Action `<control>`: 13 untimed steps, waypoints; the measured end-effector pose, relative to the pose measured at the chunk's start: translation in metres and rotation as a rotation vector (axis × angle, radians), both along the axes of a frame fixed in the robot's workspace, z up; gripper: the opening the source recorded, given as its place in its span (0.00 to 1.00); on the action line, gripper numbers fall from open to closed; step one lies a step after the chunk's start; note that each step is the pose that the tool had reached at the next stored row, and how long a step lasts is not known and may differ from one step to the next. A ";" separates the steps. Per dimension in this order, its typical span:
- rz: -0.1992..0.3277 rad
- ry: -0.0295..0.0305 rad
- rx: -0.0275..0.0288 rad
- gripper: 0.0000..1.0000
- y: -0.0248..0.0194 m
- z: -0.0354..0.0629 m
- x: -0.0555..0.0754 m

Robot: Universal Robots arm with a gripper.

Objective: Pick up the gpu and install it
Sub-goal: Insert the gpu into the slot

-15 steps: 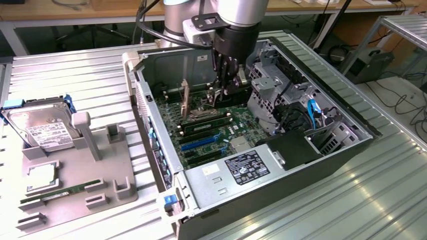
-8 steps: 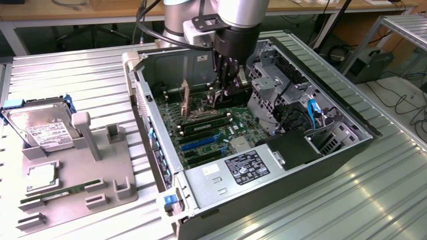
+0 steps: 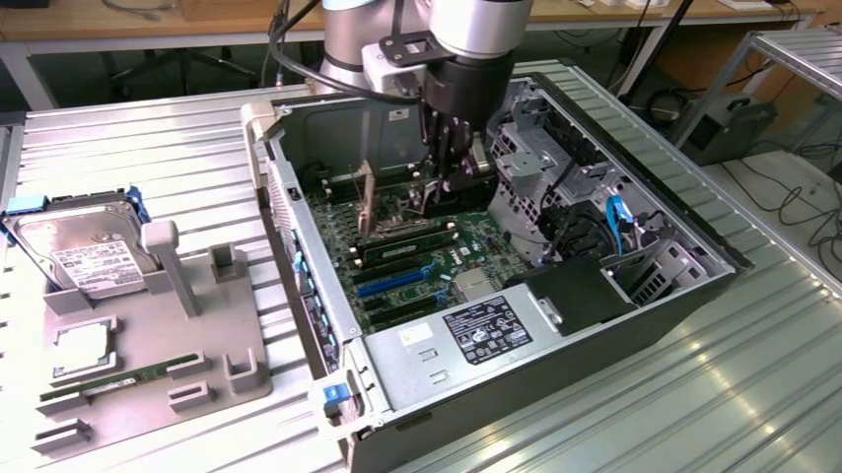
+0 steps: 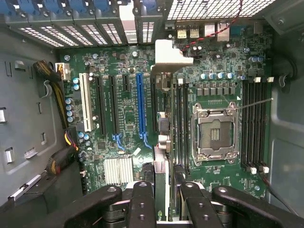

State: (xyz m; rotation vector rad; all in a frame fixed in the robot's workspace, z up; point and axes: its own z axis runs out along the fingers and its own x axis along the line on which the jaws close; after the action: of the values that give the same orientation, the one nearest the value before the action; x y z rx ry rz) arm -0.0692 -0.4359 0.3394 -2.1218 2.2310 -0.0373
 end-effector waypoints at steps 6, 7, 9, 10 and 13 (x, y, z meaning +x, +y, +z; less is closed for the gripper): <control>0.000 0.0000 0.0000 0.26 -0.0018 -0.0011 0.000; 0.000 0.0000 0.0000 0.26 -0.0020 -0.0012 0.000; 0.000 0.0000 0.0000 0.26 -0.0025 -0.0016 0.000; 0.000 0.0000 0.0000 0.26 -0.0027 -0.0018 0.000; 0.000 0.0000 0.0000 0.26 -0.0034 -0.0023 0.000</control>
State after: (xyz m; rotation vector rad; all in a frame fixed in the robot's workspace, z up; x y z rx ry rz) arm -0.0694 -0.4393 0.3371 -2.1218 2.2310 -0.0373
